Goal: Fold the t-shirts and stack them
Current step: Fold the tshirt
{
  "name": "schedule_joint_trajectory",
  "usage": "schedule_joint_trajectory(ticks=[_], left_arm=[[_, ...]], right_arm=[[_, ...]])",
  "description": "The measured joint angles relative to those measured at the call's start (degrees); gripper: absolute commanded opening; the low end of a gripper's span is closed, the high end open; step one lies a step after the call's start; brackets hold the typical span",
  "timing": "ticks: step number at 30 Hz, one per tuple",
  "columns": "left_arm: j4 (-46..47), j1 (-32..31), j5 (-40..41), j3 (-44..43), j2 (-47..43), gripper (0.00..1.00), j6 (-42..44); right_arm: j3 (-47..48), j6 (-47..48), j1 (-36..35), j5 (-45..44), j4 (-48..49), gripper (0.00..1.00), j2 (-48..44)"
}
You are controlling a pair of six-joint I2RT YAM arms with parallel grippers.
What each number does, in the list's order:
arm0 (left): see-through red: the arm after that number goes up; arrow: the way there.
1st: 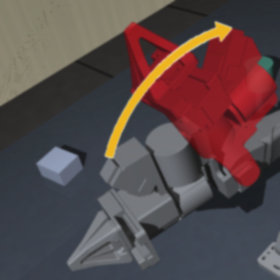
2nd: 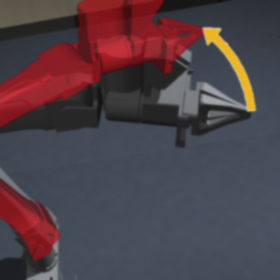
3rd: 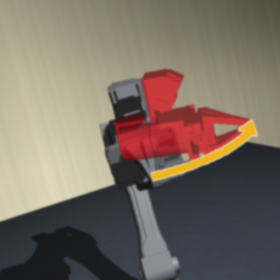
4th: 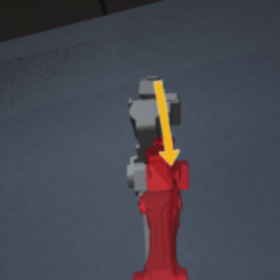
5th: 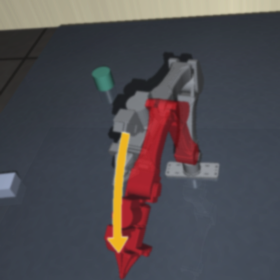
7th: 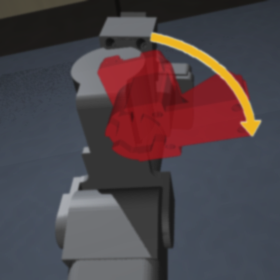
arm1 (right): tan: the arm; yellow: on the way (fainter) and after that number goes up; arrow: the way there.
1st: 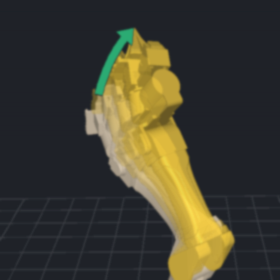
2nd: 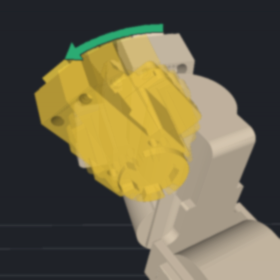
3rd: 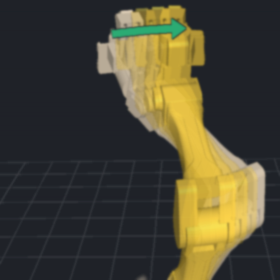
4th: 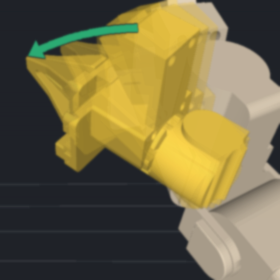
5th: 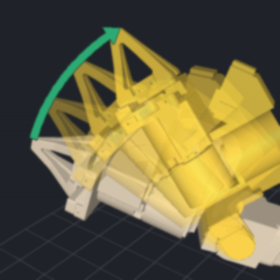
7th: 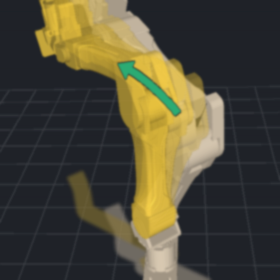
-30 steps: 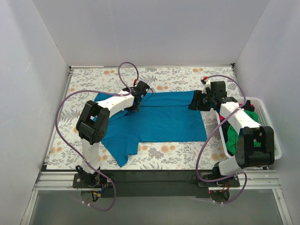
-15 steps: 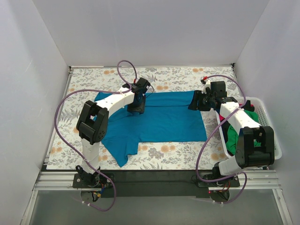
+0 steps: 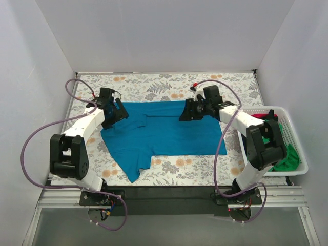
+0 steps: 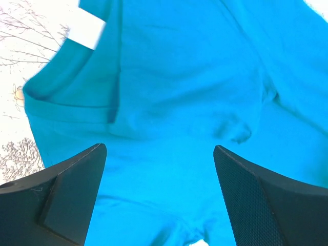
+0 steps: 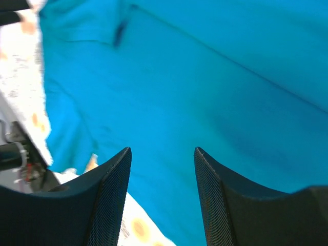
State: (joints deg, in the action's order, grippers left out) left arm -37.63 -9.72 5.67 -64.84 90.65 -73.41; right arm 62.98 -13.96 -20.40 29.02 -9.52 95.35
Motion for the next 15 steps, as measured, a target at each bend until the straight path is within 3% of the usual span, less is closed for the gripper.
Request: schedule_joint_trajectory(ticks=[9,15], left_arm=[[12.4,2.9,-2.7,13.6,-4.6,0.89,-1.2],[19.9,4.0,-2.5,15.4,-3.5,0.92,1.0]], right_arm=[[7.2,-11.0,-9.5,8.7,13.6,0.58,14.4],[13.0,-16.5,-12.2,11.2,19.7,0.58,21.9]])
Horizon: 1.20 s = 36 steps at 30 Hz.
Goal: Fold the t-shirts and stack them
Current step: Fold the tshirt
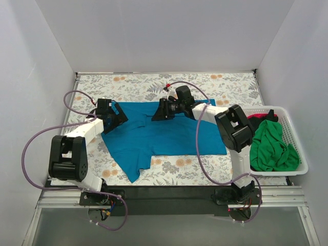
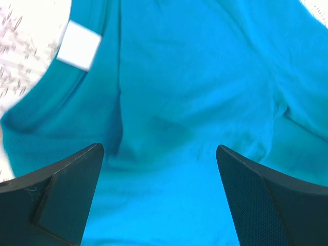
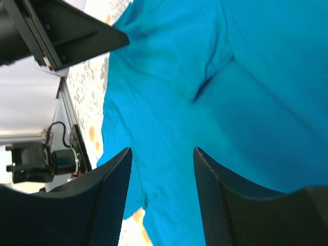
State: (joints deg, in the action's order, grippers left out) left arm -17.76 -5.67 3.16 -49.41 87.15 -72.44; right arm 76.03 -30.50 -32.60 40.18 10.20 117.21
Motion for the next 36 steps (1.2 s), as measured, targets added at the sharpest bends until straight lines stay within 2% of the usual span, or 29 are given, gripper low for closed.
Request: schedule_joint_trajectory(ticks=[6,13,19,36], left_arm=[[4.1,0.0,0.0,0.0,3.4,0.91,2.0],[5.4,0.1,-1.5,0.0,5.2,0.88,3.1],[6.2,0.1,-3.8,0.0,5.3,0.74,3.8],[2.5,0.1,-6.4,0.0,4.9,0.75,2.8]], right_arm=[[4.7,-5.1,-0.9,0.8,3.8,0.57,5.9],[5.5,-9.2,-2.5,0.7,6.4,0.53,9.8],[7.8,-11.6,-4.1,0.7,8.2,0.51,13.9],[10.1,-14.5,-4.7,0.5,9.9,0.43,16.3]])
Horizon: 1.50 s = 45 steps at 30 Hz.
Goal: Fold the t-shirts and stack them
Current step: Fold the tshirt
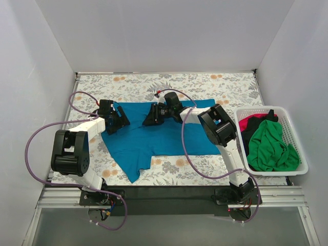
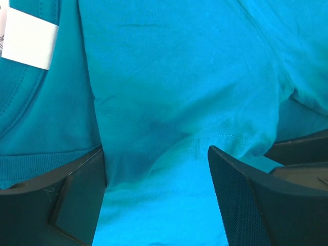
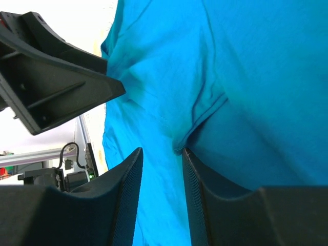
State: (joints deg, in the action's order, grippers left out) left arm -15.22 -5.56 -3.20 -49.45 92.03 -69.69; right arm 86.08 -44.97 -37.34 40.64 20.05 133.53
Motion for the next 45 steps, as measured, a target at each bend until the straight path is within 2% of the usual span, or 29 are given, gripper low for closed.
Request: schedule_joint_trajectory(ticks=[6,10,16,19,22,31,37,40,45], left_arm=[[-0.9,0.0,1.7,0.0,-0.2,0.75,-0.2],[-1.3,0.0,2.4,0.0,-0.4,0.76,-0.5],[-2.4,0.2,2.5,0.2,-0.9,0.76,-0.7],[-3.3,0.2,2.5,0.5,-1.5,0.76,-0.7],[-4.1,0.2,2.5,0.6,-1.9,0.76,-0.7],[-4.8,0.2,2.6,0.5,-1.9,0.75,-1.1],[-6.1,0.2,2.6,0.1,-1.9,0.77,-1.3],[-6.5,0.2,2.3,-0.1,-1.9,0.77,-1.3],[-7.0,0.2,1.6,-0.2,-1.9,0.77,-1.5]], right_arm=[[0.1,-0.5,0.0,0.0,0.5,0.41,1.1],[0.1,-0.7,0.0,-0.2,0.7,0.35,1.1],[0.1,-1.0,0.0,-0.3,0.7,0.21,1.1],[0.2,-1.0,0.0,-0.2,0.7,0.08,1.1],[0.2,-1.1,0.0,-0.2,0.7,0.01,1.1],[0.2,-1.2,0.0,-0.1,0.7,0.01,1.1],[0.2,-1.2,-0.1,-0.2,0.7,0.27,1.1],[0.2,-1.2,-0.4,-0.3,0.7,0.32,1.1],[0.2,-1.2,-1.4,-0.6,0.7,0.32,1.1]])
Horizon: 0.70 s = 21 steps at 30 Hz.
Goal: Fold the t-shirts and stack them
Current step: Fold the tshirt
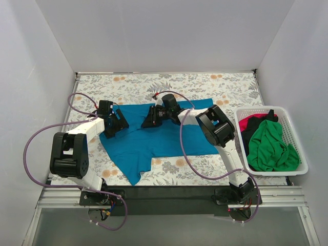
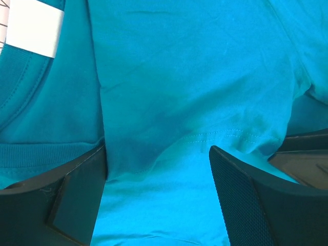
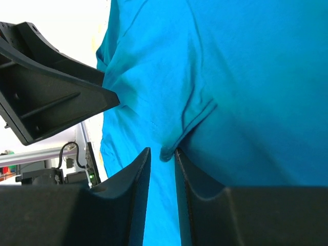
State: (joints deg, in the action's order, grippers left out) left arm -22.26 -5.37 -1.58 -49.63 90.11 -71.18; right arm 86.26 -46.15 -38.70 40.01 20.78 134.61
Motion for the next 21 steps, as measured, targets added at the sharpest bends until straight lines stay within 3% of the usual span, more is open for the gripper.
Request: schedule_joint_trajectory(ticks=[4,10,21], left_arm=[[0.0,0.0,-0.4,-0.1,0.0,0.77,-0.3],[-0.7,0.0,-0.5,-0.9,0.0,0.72,-0.6],[-3.4,0.0,0.1,-2.8,0.0,0.71,-1.3]], right_arm=[[0.0,0.0,-0.4,-0.5,0.0,0.26,0.0],[-0.5,0.1,-0.7,-1.5,0.1,0.01,0.0],[-4.8,0.0,0.2,-2.0,0.0,0.01,-4.7]])
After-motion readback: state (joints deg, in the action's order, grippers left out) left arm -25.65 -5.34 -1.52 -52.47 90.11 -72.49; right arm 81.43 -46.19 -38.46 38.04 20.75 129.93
